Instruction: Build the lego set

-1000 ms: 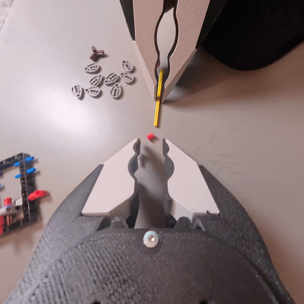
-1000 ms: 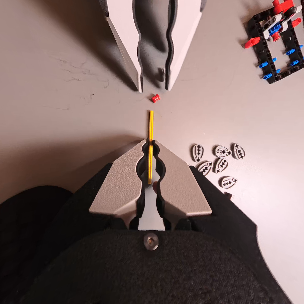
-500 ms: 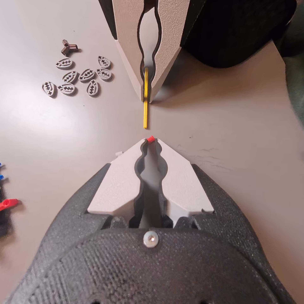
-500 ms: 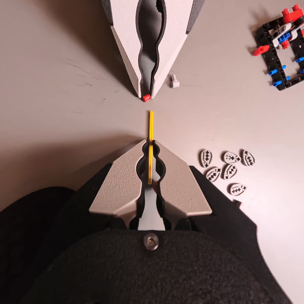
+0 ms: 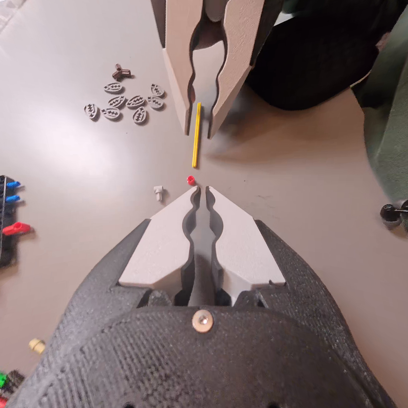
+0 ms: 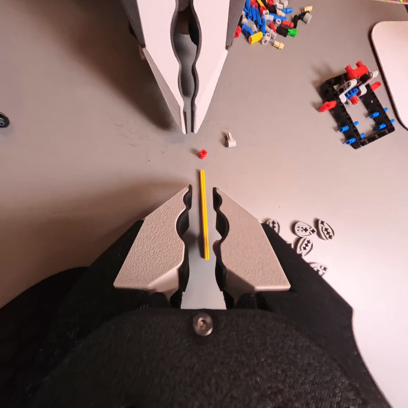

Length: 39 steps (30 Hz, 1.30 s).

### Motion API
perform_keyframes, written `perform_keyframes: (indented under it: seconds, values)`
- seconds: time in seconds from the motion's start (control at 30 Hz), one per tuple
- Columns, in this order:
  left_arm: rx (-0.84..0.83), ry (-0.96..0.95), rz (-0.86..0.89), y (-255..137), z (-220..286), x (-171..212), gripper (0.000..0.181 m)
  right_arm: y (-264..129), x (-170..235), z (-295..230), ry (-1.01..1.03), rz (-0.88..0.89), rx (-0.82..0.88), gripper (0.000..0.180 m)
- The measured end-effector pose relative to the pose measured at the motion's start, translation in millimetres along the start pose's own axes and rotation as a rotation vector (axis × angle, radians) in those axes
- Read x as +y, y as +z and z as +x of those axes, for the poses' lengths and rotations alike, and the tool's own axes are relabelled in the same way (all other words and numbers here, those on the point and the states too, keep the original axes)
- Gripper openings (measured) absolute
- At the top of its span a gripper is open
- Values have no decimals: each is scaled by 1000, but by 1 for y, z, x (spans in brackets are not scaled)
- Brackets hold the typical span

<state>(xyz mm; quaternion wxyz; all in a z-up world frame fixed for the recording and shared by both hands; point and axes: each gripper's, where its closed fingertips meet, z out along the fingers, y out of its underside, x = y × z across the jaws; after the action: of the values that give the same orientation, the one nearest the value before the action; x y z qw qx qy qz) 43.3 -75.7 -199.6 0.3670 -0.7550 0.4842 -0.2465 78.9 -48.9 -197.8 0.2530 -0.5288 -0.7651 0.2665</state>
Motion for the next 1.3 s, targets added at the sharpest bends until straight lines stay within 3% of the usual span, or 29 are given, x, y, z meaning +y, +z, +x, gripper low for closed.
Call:
perform_keyframes:
  seconds: [0.5, 0.77, 0.9, 1.03, 1.17, 1.3]
  values:
    - [-128, -45, 40, -26, 1, 10, 11, 36, -20, 0, -22, -67, 36, 15]
    - [-151, -74, 107, -35, -2, 2, 13, 38, -28, -2, -6, -24, 27, 4]
    - [-199, -73, 222, -47, -4, -20, 19, 19, -60, 13, 130, 210, 69, 4]
    - [-310, -42, 366, -67, -10, -46, 23, -21, -112, 23, 363, 602, 36, 4]
    - [-443, 5, 499, -92, -16, -67, 23, -59, -140, 21, 675, 1013, -268, 3]
    - [-515, 36, 581, -107, -15, -84, 23, -74, -136, 28, 919, 1202, -605, 4]
